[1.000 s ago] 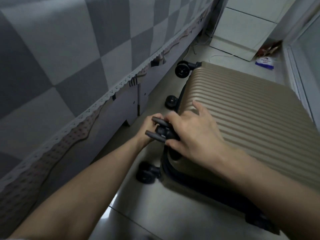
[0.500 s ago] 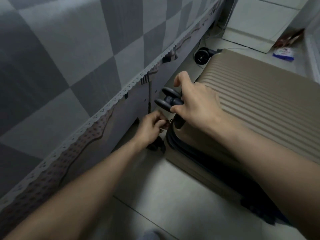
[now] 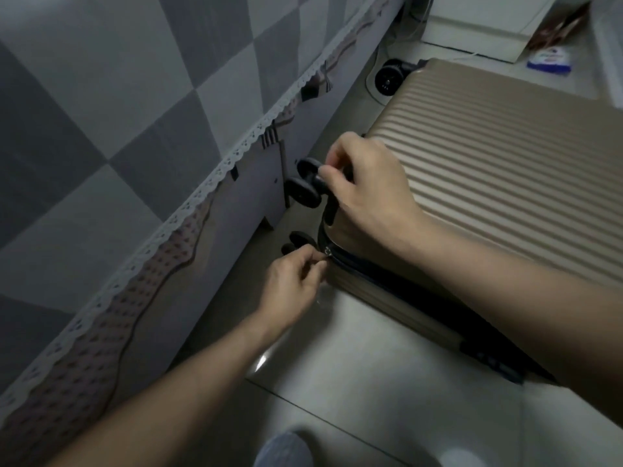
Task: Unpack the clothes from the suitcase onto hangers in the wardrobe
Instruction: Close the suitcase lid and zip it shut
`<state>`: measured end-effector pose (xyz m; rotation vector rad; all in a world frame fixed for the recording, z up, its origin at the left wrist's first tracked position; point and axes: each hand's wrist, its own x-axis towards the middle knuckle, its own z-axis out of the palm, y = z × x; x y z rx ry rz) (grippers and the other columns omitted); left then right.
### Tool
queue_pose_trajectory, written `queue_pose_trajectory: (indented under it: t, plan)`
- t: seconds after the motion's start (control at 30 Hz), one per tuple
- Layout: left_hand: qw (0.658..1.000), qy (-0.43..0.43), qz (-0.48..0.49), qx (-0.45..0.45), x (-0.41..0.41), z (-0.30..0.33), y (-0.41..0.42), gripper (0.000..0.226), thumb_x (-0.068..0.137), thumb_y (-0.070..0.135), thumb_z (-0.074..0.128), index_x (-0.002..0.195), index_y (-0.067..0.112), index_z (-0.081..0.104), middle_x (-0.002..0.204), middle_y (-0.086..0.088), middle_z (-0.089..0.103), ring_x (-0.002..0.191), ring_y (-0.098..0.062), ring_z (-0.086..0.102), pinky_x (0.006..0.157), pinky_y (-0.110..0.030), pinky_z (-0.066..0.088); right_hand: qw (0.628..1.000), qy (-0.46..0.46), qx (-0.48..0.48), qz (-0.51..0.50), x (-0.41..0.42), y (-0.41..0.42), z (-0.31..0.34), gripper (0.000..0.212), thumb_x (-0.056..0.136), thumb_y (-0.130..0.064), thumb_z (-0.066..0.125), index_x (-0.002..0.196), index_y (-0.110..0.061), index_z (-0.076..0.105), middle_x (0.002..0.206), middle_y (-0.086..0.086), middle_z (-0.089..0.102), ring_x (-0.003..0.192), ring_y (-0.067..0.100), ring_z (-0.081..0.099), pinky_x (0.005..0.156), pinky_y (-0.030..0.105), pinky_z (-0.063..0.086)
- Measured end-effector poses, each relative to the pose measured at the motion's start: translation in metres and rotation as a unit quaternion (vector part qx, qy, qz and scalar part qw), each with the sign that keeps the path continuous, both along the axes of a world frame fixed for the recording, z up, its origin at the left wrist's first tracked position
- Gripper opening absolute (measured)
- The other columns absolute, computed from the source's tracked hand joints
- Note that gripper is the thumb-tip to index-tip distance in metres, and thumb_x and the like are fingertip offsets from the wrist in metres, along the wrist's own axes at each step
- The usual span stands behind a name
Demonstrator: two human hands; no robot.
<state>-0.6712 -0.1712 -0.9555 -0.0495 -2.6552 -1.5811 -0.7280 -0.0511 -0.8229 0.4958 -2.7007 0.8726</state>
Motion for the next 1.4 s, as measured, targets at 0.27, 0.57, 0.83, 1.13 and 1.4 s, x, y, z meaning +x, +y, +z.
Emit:
queue_pose_trajectory:
  t: [0.27, 0.57, 0.83, 1.13, 1.4]
  plan:
    - [0.991, 0.076, 0.113, -0.015, 0.025, -0.007, 0.021, 0.018, 0.079, 0.029, 0.059, 0.077, 0.012, 0.066, 0.069, 0.003, 0.065, 0.061, -0.010, 0.060, 0.058, -0.033, 0.051, 0.819, -0.505, -0.242, -0.126, 0.082, 0.011, -0.066, 0.030, 0.096, -0.034, 0.041, 0.082, -0.018, 0.062, 0.075, 0.003, 0.060, 0.068, 0.016, 0.057, 0.062, 0.030, 0.048]
    - [0.953, 0.226, -0.033, -0.197, 0.020, 0.001, 0.001, 0.017, 0.080, 0.022, 0.053, 0.071, 0.011, 0.061, 0.062, 0.000, 0.055, 0.055, -0.009, 0.047, 0.047, -0.029, 0.042, 0.776, -0.471, -0.331, -0.260, 0.042, -0.029, -0.102, 0.027, 0.091, -0.022, 0.052, 0.105, -0.002, 0.065, 0.107, 0.022, 0.065, 0.098, 0.036, 0.063, 0.086, 0.046, 0.053]
    - [0.841, 0.417, -0.180, -0.294, -0.035, 0.062, 0.020, 0.040, 0.087, 0.020, 0.057, 0.124, 0.004, 0.057, 0.133, -0.016, 0.052, 0.129, -0.031, 0.042, 0.109, -0.044, 0.032, 0.893, -0.355, -0.210, -0.180, 0.051, -0.016, -0.103, 0.036, 0.090, -0.012, 0.053, 0.124, 0.001, 0.054, 0.123, 0.016, 0.059, 0.108, 0.029, 0.060, 0.087, 0.024, 0.051]
    - [0.806, 0.392, -0.272, -0.350, -0.069, 0.066, 0.046, 0.060, 0.084, 0.042, 0.053, 0.137, 0.016, 0.038, 0.143, -0.010, 0.043, 0.133, -0.028, 0.034, 0.113, -0.043, 0.018, 0.921, -0.331, -0.118, -0.167, 0.078, 0.042, -0.105, 0.028, 0.089, -0.017, 0.045, 0.075, -0.003, 0.064, 0.079, 0.021, 0.069, 0.079, 0.038, 0.066, 0.076, 0.046, 0.055]
    - [0.806, 0.392, -0.260, -0.358, -0.067, 0.066, 0.053, 0.060, 0.084, 0.042, 0.052, 0.137, 0.017, 0.038, 0.142, -0.009, 0.043, 0.132, -0.028, 0.035, 0.111, -0.044, 0.022, 0.896, -0.355, -0.165, -0.209, 0.112, 0.108, -0.098, 0.031, 0.089, -0.004, 0.043, 0.059, -0.006, 0.050, 0.058, 0.008, 0.052, 0.045, 0.011, 0.053, 0.046, 0.022, 0.043]
